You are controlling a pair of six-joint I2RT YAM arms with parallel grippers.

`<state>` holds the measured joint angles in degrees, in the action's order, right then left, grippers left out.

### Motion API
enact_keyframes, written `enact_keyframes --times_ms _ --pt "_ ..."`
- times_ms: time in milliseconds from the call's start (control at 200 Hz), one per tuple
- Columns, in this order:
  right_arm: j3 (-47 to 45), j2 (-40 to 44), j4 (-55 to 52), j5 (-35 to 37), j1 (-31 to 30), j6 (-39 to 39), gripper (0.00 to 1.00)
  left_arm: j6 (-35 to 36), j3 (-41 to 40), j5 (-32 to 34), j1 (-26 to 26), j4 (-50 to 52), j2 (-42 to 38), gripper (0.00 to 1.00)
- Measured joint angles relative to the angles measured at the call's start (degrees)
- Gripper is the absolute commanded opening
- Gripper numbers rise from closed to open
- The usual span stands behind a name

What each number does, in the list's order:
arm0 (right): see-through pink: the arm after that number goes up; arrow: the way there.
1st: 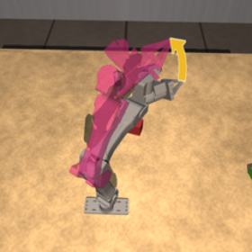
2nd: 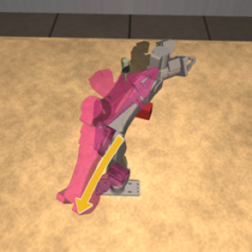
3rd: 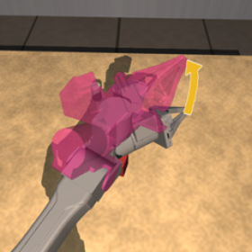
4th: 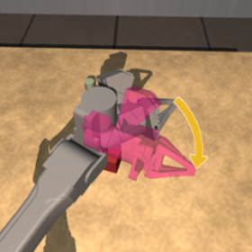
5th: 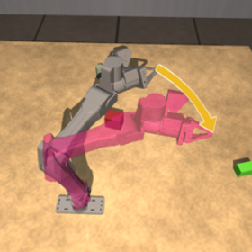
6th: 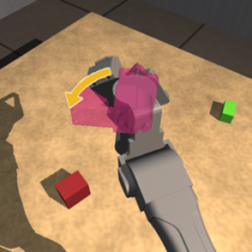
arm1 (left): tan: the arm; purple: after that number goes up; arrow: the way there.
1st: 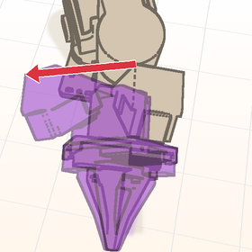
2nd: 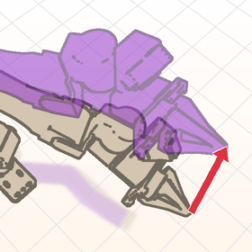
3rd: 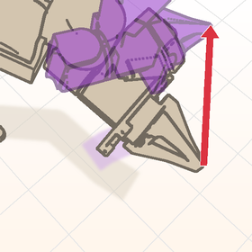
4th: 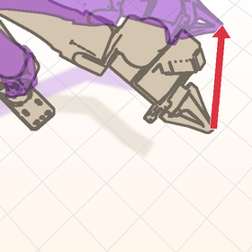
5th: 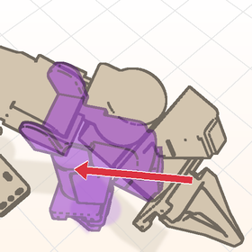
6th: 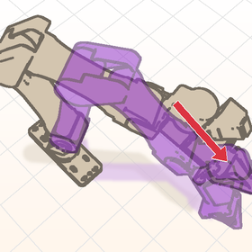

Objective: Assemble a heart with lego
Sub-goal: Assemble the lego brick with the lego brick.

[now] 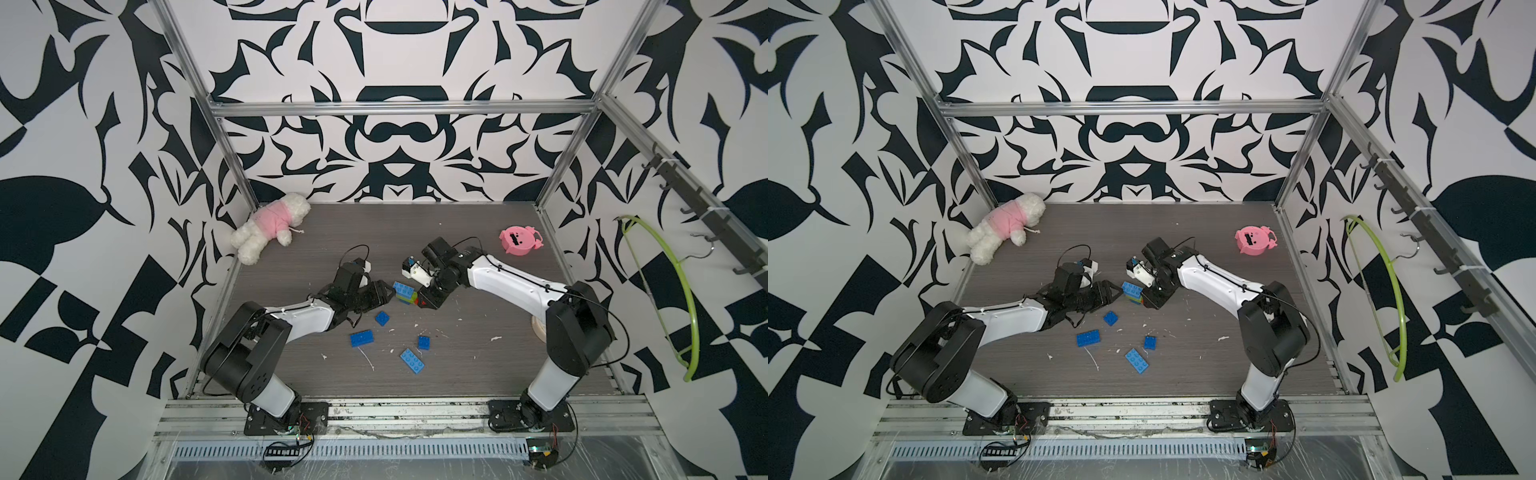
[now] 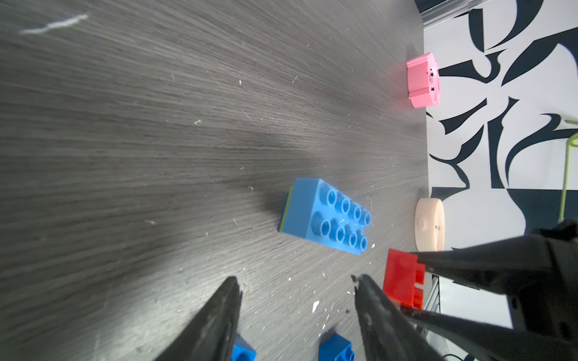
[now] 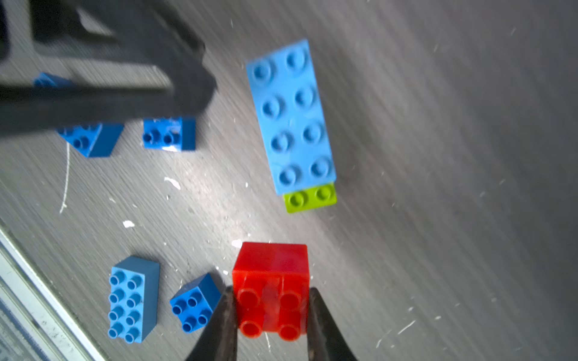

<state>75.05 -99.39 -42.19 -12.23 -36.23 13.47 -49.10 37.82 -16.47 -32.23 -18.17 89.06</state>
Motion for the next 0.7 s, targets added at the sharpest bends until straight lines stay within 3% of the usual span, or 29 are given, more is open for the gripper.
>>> enact_keyframes --times_ms 385,700 --pt "11.26 -9.75 -7.48 0.07 0.94 6.29 0.19 -0.57 3.52 -0.09 0.13 -0.5 2.45 0.64" --pt "14.32 -13.62 -10.6 0.22 1.25 8.81 0.18 -0.87 5.81 -1.99 0.35 -1.2 6.51 0.61"
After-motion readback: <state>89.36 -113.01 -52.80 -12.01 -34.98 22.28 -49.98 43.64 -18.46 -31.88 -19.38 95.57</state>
